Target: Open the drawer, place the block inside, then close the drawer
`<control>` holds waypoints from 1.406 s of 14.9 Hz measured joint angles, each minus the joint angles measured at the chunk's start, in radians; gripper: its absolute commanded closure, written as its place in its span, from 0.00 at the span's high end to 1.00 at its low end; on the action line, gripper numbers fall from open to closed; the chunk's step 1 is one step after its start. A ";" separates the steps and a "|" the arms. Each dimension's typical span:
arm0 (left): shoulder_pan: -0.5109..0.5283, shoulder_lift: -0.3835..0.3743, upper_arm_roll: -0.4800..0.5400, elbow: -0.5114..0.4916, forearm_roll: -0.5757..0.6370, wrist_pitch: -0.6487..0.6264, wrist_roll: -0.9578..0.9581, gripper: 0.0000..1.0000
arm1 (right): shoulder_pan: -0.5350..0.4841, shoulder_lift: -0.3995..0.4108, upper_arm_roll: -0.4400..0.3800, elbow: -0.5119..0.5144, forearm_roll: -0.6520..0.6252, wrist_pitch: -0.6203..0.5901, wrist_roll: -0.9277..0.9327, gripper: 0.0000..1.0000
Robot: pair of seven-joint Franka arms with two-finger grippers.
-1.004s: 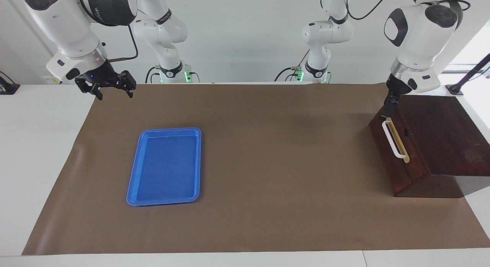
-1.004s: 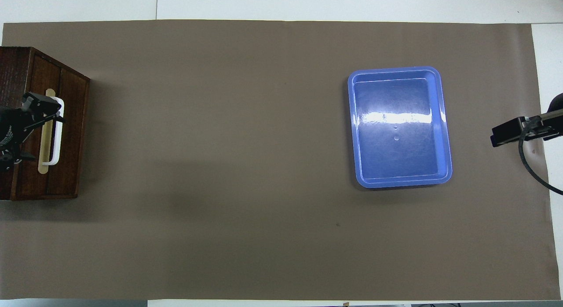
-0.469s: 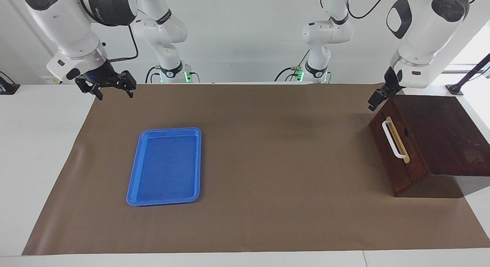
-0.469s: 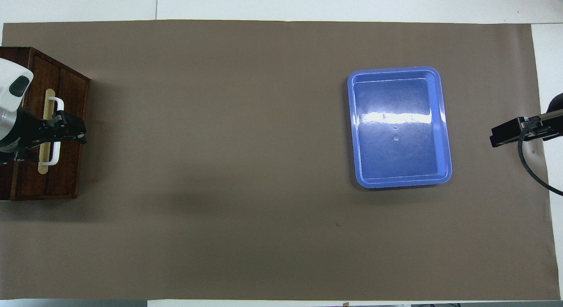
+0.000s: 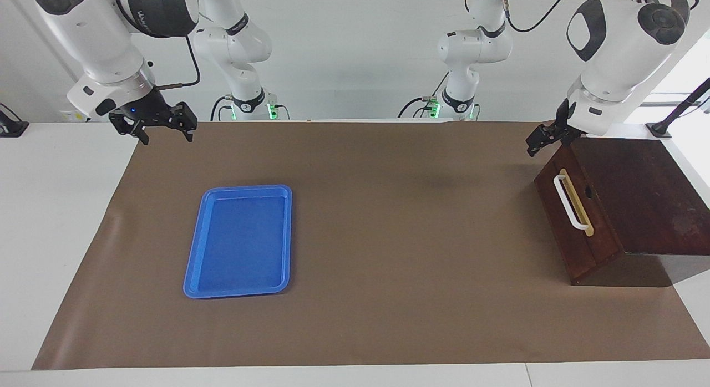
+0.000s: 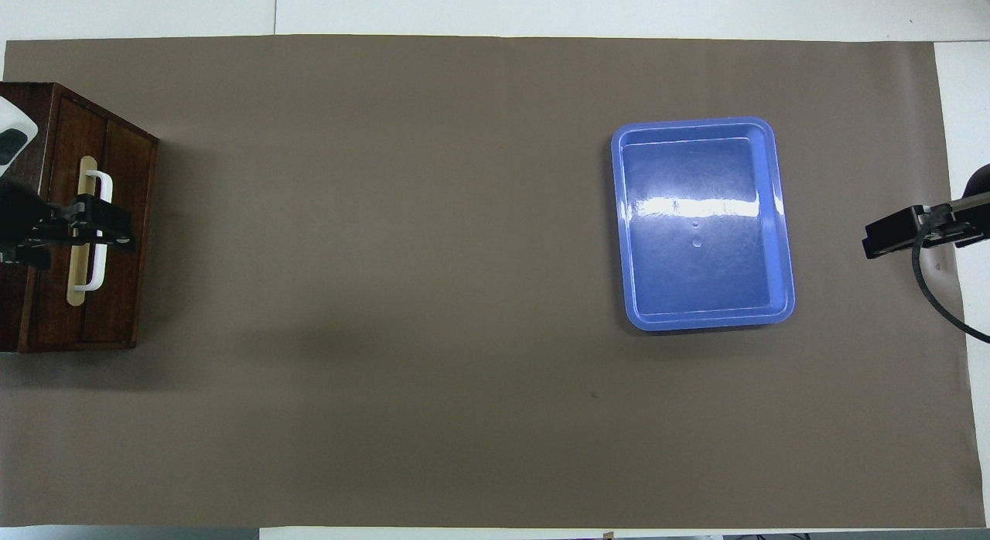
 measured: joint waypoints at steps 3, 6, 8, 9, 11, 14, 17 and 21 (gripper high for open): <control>-0.002 0.015 -0.001 0.048 0.000 -0.036 0.073 1.00 | 0.000 0.000 0.000 0.000 0.000 0.000 0.000 1.00; -0.003 0.019 0.002 0.057 0.000 -0.045 0.129 1.00 | 0.000 0.000 0.000 0.000 0.000 0.000 0.000 1.00; -0.003 0.021 0.003 0.058 0.000 -0.045 0.139 1.00 | 0.000 0.000 0.000 0.000 0.000 0.000 0.000 1.00; -0.004 0.021 0.003 0.058 0.000 -0.045 0.142 1.00 | 0.000 0.000 0.000 0.000 0.000 0.000 0.000 1.00; -0.006 0.021 0.003 0.060 0.000 -0.046 0.143 1.00 | 0.000 0.000 0.000 0.000 0.000 0.000 0.000 1.00; -0.006 0.021 0.005 0.065 0.000 -0.049 0.144 1.00 | 0.000 0.000 0.000 0.000 0.000 0.000 0.000 1.00; -0.005 0.021 0.010 0.070 0.000 -0.052 0.144 1.00 | 0.000 0.000 0.000 0.000 0.000 0.000 0.000 1.00; -0.005 0.020 0.010 0.072 0.000 -0.052 0.146 1.00 | 0.000 0.000 0.000 0.000 0.000 0.000 0.000 1.00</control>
